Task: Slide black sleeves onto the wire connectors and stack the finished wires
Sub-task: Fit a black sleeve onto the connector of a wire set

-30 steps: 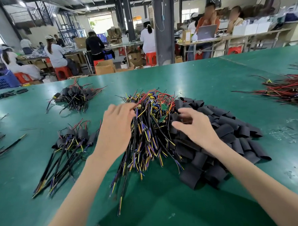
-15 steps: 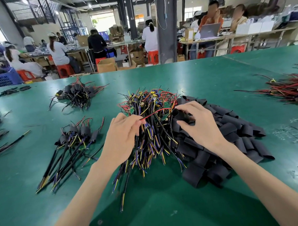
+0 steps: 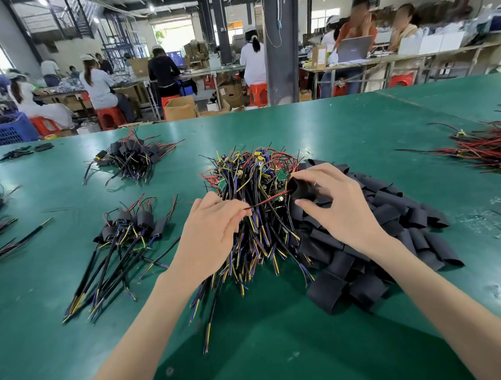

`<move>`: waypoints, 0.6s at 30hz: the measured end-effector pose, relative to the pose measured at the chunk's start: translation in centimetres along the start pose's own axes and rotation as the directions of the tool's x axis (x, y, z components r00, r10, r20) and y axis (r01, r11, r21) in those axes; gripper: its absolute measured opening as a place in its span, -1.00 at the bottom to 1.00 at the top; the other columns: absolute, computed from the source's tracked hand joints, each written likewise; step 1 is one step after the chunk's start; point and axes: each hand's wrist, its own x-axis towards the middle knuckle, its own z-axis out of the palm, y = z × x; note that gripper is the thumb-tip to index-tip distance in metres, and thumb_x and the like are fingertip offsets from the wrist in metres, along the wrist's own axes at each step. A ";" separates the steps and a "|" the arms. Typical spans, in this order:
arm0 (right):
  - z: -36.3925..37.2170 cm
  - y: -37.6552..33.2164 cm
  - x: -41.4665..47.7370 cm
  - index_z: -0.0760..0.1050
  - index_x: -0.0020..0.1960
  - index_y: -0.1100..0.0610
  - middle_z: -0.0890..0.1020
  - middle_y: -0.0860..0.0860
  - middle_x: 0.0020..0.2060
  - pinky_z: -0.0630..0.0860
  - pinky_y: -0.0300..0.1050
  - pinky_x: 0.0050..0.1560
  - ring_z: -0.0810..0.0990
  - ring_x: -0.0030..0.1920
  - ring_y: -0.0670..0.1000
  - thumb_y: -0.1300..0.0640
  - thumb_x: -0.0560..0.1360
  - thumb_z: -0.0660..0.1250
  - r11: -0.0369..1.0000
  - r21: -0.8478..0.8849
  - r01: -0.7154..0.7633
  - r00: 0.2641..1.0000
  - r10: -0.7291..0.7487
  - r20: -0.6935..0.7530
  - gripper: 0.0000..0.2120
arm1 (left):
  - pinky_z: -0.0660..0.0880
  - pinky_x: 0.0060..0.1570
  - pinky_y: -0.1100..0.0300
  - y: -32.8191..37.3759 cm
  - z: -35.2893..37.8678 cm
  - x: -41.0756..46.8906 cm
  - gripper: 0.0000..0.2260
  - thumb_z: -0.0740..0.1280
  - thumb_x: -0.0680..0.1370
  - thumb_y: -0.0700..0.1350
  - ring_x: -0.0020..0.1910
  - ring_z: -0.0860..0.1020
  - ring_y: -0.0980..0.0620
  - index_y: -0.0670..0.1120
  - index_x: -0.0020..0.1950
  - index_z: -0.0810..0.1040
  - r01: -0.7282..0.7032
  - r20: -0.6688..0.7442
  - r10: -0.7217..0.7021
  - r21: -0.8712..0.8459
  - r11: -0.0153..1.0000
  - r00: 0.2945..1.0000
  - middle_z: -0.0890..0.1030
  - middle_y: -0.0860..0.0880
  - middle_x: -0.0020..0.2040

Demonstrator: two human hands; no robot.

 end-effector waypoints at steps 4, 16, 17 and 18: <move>0.3 -0.1 -0.2 0.57 0.16 0.20 0.55 0.10 0.03 0.33 -0.15 0.20 0.45 0.08 0.16 0.42 0.36 0.41 0.956 -0.210 0.203 0.979 -0.192 0.068 -0.61 | 0.24 -0.12 0.12 0.3 0.0 -0.1 -0.84 0.25 0.55 -0.17 -0.17 0.46 -0.11 -0.13 0.01 0.61 -0.043 0.006 0.043 0.124 0.991 0.999 0.60 0.06 -0.22; 1.7 -2.3 -1.4 0.24 0.46 0.20 0.54 0.06 0.06 0.48 0.04 0.06 0.48 -0.01 0.15 0.14 0.46 0.38 0.848 -0.384 0.366 0.911 -0.242 0.333 -0.38 | 0.37 0.28 0.13 2.1 1.9 -0.7 -0.45 0.13 0.37 -0.44 0.23 0.40 -0.07 -0.27 0.38 0.26 -0.033 0.001 0.034 -0.234 0.972 0.999 0.19 -0.11 0.38; 1.8 -2.3 -1.4 0.18 0.48 0.17 0.52 0.05 0.07 0.47 0.01 0.04 0.47 -0.02 0.13 0.14 0.47 0.37 0.857 -0.377 0.352 0.910 -0.218 0.353 -0.35 | 0.37 0.24 0.21 2.0 2.1 -0.7 -0.42 0.19 0.37 -0.50 0.18 0.42 0.02 -0.25 0.38 0.26 -0.032 -0.017 0.028 -0.272 0.962 0.999 0.18 -0.09 0.38; 1.8 -2.3 -1.5 0.13 0.50 0.14 0.51 0.04 0.08 0.46 -0.01 0.04 0.46 -0.01 0.12 0.14 0.49 0.35 0.876 -0.356 0.326 0.911 -0.191 0.366 -0.33 | 0.38 0.21 0.28 1.9 2.1 -0.6 -0.39 0.23 0.37 -0.53 0.14 0.43 0.10 -0.21 0.39 0.26 -0.027 -0.033 0.018 -0.303 0.953 0.999 0.18 -0.06 0.38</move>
